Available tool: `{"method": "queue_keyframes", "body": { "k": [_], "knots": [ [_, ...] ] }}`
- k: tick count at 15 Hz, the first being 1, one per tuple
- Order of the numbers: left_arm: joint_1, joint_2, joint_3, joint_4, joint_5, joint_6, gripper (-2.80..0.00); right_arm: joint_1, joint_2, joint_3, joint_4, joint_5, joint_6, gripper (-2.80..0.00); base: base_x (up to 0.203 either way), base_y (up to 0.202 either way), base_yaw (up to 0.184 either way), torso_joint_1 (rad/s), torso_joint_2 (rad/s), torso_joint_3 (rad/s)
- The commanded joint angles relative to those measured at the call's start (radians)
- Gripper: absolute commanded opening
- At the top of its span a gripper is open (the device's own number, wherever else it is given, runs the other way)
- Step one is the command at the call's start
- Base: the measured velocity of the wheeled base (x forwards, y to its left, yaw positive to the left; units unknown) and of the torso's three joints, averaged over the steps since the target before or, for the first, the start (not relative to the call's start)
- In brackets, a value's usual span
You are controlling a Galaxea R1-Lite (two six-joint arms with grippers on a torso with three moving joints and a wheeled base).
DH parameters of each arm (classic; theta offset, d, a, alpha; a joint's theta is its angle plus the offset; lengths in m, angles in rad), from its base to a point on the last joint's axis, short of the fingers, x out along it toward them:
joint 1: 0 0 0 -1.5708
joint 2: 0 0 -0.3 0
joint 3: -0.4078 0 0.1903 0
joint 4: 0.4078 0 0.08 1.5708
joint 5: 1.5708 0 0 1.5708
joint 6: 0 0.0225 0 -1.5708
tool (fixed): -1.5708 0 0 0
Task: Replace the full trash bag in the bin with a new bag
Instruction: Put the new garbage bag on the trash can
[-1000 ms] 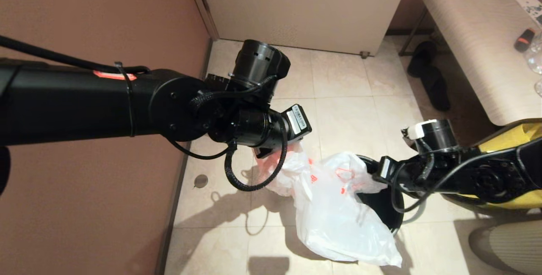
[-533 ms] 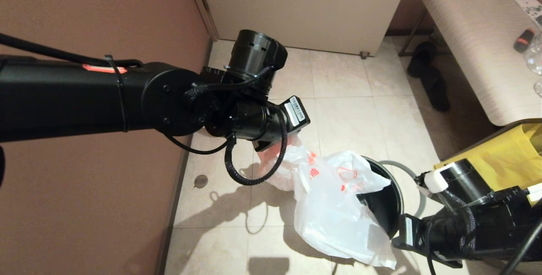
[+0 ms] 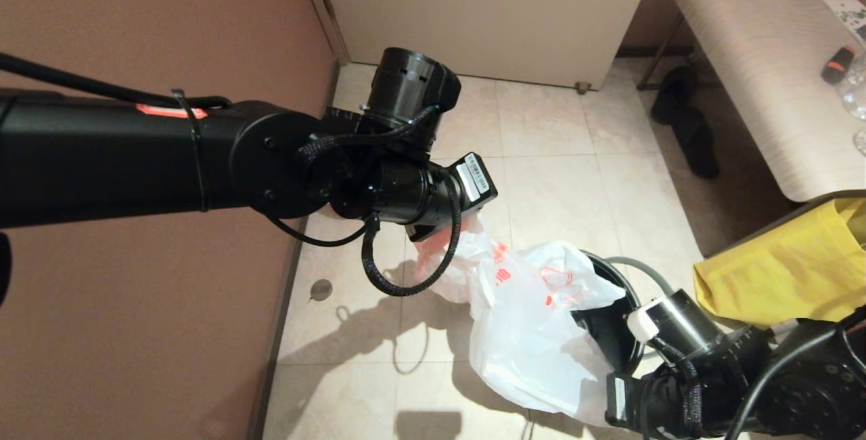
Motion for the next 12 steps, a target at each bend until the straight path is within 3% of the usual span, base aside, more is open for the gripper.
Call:
{"method": "queue_keyframes", "body": {
  "k": [1, 3, 6, 12],
  "knots": [
    [0.000, 0.002, 0.003, -0.009, 0.001, -0.006, -2.80, 0.010, 0.080, -0.001, -0.017, -0.002, 0.004, -2.80, 0.000, 0.000, 0.000, 0.000, 0.00, 0.000],
    [0.000, 0.000, 0.003, -0.009, 0.001, -0.005, -2.80, 0.012, 0.134, -0.019, -0.079, -0.027, 0.000, -2.80, 0.000, 0.000, 0.000, 0.000, 0.00, 0.000],
    [-0.002, -0.002, 0.004, -0.009, 0.001, -0.005, -2.80, -0.019, 0.185, -0.109, -0.136, -0.134, -0.014, -2.80, 0.000, 0.000, 0.000, 0.000, 0.00, 0.000],
    [-0.018, 0.001, 0.010, -0.011, -0.002, -0.002, -2.80, -0.141, 0.251, -0.261, -0.228, -0.142, -0.071, -2.80, 0.000, 0.000, 0.000, 0.000, 0.00, 0.000]
  ]
}}
